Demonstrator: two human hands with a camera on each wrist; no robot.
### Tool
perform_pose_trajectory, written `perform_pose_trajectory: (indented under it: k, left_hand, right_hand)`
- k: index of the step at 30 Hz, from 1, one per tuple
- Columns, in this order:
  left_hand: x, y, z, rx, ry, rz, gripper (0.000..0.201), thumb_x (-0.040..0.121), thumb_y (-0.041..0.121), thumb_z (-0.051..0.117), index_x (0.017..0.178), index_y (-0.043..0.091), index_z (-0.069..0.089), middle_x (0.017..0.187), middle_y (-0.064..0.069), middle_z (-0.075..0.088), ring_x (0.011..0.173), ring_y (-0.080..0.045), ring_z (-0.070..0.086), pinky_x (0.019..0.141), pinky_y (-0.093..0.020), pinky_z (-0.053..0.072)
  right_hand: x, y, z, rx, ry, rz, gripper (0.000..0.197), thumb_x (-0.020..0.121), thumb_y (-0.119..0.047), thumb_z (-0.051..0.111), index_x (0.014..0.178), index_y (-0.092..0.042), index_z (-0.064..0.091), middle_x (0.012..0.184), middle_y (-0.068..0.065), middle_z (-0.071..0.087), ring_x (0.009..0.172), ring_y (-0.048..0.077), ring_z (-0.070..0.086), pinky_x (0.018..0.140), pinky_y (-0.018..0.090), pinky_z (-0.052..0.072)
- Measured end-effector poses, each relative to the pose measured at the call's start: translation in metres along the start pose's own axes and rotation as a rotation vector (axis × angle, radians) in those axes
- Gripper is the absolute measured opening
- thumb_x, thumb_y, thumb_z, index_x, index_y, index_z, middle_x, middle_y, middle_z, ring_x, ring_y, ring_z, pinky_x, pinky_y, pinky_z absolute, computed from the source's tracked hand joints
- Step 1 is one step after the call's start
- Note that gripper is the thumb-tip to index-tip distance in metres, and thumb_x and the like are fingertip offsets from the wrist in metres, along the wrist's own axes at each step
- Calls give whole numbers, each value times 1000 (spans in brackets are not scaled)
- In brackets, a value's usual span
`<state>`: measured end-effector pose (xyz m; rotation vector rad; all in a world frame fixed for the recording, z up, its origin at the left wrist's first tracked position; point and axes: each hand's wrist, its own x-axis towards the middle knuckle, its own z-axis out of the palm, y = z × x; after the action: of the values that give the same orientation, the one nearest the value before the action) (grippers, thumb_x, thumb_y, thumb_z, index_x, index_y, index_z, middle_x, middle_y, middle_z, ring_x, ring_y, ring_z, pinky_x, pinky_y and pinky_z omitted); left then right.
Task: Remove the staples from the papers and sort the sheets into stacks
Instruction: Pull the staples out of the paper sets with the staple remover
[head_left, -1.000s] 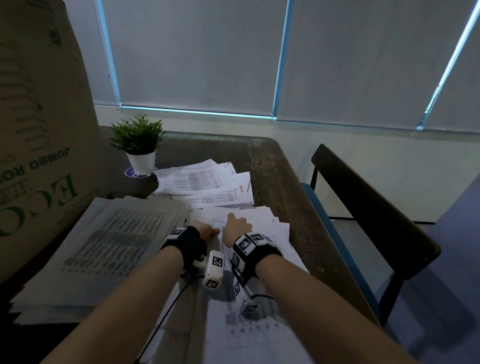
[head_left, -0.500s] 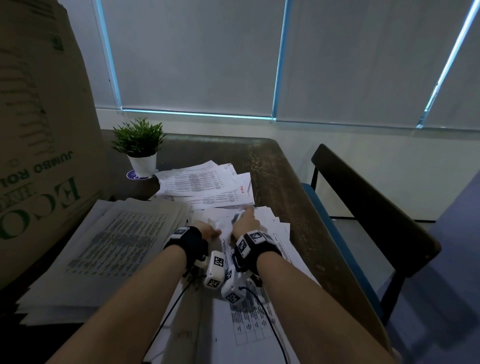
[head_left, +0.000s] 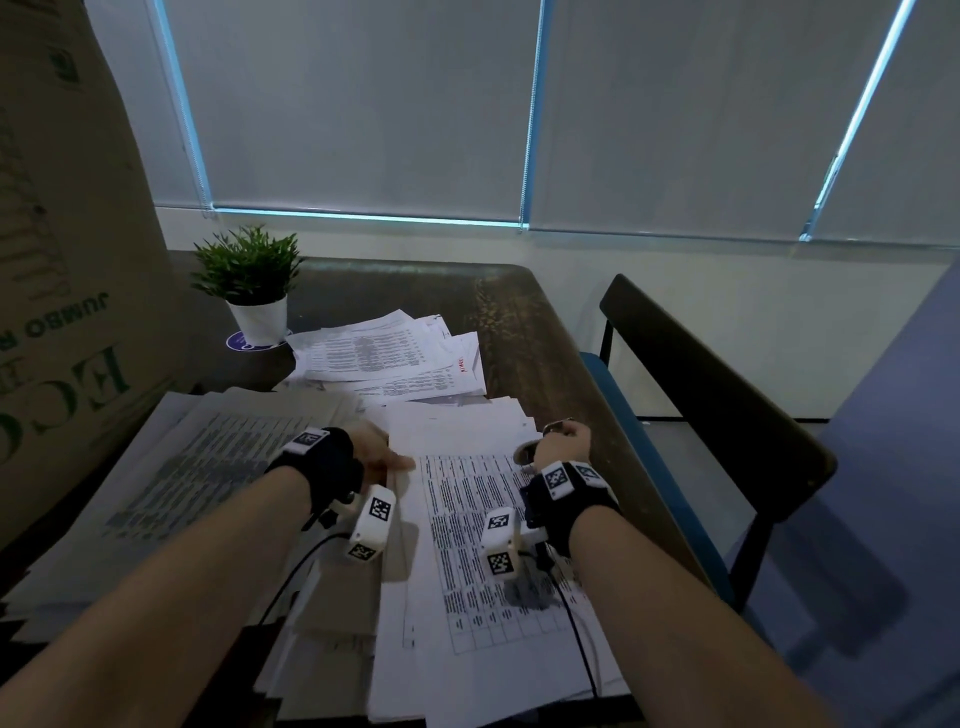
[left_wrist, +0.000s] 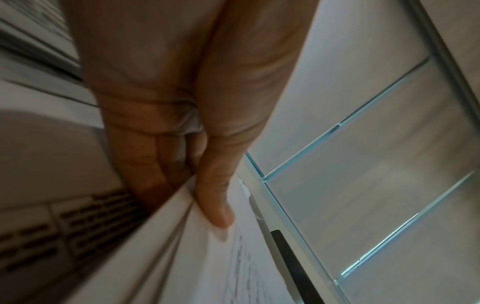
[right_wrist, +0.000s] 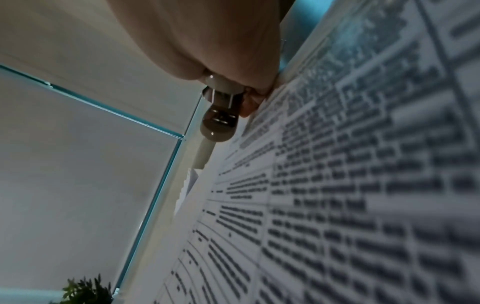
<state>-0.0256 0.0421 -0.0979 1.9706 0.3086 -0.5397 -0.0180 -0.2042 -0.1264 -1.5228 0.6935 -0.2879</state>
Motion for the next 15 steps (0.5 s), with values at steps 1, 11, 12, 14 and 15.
perform_pose_trajectory:
  k: [1, 11, 12, 14, 15]
  left_hand:
    - [-3, 2, 0, -11, 23, 22, 37, 70, 7, 80, 101, -7, 66, 100, -23, 69, 91, -36, 68, 88, -50, 53]
    - [-6, 17, 24, 330, 483, 280, 58, 71, 21, 82, 112, 9, 43, 107, -9, 53, 100, -24, 54, 84, -36, 48]
    - [-6, 18, 25, 460, 450, 235, 47, 74, 25, 79, 107, 8, 49, 103, -9, 54, 96, -23, 55, 84, -35, 49]
    - [-9, 21, 23, 627, 356, 146, 36, 81, 34, 71, 98, 6, 58, 96, -9, 58, 92, -23, 58, 78, -31, 48]
    - [-9, 21, 23, 664, 327, 119, 37, 83, 36, 69, 99, 5, 59, 94, -8, 57, 94, -24, 59, 75, -30, 47]
  right_hand:
    - [1, -2, -4, -5, -53, -2, 31, 97, -5, 45, 123, -19, 54, 132, 18, 54, 101, 36, 60, 78, 34, 49]
    - [-19, -4, 5, 177, -252, -50, 53, 103, -12, 42, 149, -34, 31, 140, 9, 48, 107, 31, 58, 97, 52, 50]
    - [-18, 0, 5, 171, -256, -57, 51, 102, -14, 45, 149, -32, 32, 142, 12, 47, 115, 33, 55, 103, 51, 45]
    - [-13, 6, 2, 177, -216, -71, 49, 102, -18, 47, 148, -28, 36, 145, 14, 45, 127, 33, 48, 109, 45, 39]
    - [-11, 8, 2, 189, -207, -66, 48, 102, -18, 47, 148, -28, 37, 145, 14, 45, 128, 32, 48, 110, 45, 38]
